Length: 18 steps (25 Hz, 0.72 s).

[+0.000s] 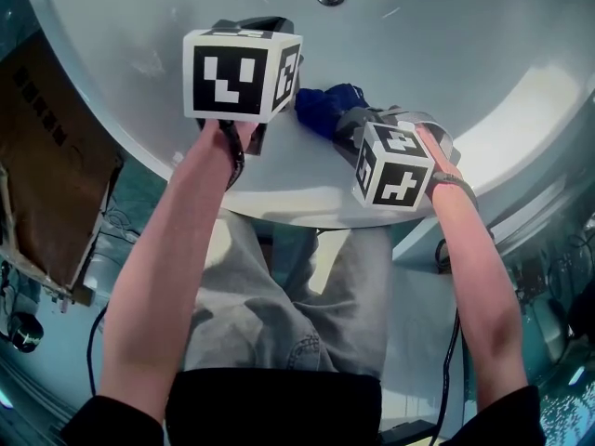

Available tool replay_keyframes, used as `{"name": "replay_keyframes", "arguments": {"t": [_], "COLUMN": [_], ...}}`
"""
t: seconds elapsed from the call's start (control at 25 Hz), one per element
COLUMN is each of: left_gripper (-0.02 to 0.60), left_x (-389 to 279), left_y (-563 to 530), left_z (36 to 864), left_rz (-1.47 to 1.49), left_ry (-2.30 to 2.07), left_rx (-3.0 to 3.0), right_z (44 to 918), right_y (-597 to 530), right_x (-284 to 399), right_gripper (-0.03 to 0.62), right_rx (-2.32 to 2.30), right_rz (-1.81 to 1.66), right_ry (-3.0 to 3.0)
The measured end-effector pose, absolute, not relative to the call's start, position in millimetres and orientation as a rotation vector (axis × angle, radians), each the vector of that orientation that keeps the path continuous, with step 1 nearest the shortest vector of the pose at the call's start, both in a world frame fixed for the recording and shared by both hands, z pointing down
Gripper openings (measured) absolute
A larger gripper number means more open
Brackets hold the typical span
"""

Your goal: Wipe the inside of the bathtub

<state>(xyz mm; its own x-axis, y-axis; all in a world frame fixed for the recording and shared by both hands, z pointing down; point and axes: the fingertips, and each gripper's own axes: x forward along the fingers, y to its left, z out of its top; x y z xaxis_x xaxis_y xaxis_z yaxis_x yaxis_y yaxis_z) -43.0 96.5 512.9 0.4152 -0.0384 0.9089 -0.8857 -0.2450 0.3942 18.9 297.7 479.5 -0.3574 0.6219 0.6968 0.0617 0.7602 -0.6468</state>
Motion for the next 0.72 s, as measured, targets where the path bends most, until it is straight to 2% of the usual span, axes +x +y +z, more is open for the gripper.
{"name": "replay_keyframes", "arguments": {"t": [0.72], "left_gripper": [0.005], "left_x": [-56], "left_y": [108], "left_z": [504], "left_rz": [0.991], "left_ry": [-0.847], "left_rx": [1.610], "right_z": [377], "right_y": [330], "right_x": [18], "right_gripper": [0.021], "right_rx": [-0.691], "right_rz": [0.698], "right_ry": [-1.924]}}
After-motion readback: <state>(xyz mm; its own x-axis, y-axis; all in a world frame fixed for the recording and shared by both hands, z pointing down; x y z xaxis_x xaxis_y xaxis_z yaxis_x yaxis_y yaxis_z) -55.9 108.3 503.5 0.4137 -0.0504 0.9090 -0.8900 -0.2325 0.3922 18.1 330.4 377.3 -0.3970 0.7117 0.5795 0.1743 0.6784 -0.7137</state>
